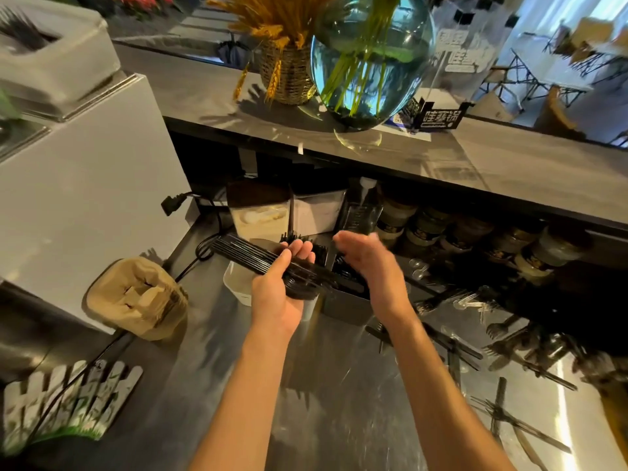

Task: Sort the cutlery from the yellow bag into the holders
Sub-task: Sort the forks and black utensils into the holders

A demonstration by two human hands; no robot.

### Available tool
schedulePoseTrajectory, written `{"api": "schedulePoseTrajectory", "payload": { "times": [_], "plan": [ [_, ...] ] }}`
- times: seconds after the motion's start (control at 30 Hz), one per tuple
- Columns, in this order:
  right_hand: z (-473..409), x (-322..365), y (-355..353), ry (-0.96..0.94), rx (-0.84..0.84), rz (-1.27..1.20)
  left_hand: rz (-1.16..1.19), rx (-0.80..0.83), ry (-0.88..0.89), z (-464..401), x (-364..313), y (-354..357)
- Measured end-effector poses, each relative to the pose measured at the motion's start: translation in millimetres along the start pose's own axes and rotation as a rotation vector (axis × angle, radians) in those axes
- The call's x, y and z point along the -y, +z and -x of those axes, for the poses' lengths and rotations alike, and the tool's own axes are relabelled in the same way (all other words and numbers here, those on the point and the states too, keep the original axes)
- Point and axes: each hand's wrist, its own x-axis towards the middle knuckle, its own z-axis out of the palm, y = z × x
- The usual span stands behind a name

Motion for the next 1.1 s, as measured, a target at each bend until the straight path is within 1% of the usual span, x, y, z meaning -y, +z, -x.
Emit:
{"api": "schedulePoseTrajectory", "payload": {
  "times": [0.07, 0.1, 0.13, 0.2, 0.3, 0.37, 0.43, 0.53, 0.63, 0.73, 0.8, 0.9, 1.0, 1.1],
  "plan": [
    [4, 11, 15, 0.146, 0.171, 0.161, 0.011, 0.020, 0.037, 0, 0, 1],
    [5, 11, 23, 0.185, 0.207, 0.264, 0.007, 0.028, 0.060, 0, -1, 0],
    [6, 10, 31, 0.189, 0.207, 0.352, -0.009, 0.034, 0.076, 1, -2, 0],
    [7, 5, 43, 0.162, 0.160, 0.420, -0.061, 0.038, 0.079, 1, -6, -3],
    [9, 2, 51, 0.107, 0.070, 0.407, -0.122, -0.002, 0.058, -1, -17, -10],
    [9, 2, 56, 0.066, 0.064, 0.414, -0.121, -0.052, 0.051, -3, -25, -13],
    [10, 5, 60, 0.045, 0.086, 0.400, -0.084, -0.061, 0.047, -3, -30, -17],
    [10, 11, 59, 0.103, 0.136, 0.330, -0.086, -0.068, 0.069, -4, -34, -22],
    [5, 14, 53, 0.149, 0.141, 0.336, -0.123, -0.047, 0.063, -6, -38, -25],
    [2, 17, 45, 0.216, 0.051, 0.261, -0.162, -0.040, 0.040, -6, -40, -23],
    [1, 21, 37, 0.204, -0.020, 0.182, -0.179, -0.026, 0.045, -6, -40, -24],
    [1, 29, 28, 0.192, -0.087, 0.222, -0.246, 0.008, 0.040, -6, -42, -24],
    [-1, 33, 36, 0.181, -0.015, 0.246, -0.280, 0.034, 0.010, -2, -39, -20],
    [-2, 29, 49, 0.187, 0.075, 0.356, -0.255, 0.021, 0.005, -1, -33, -13]
  ]
}}
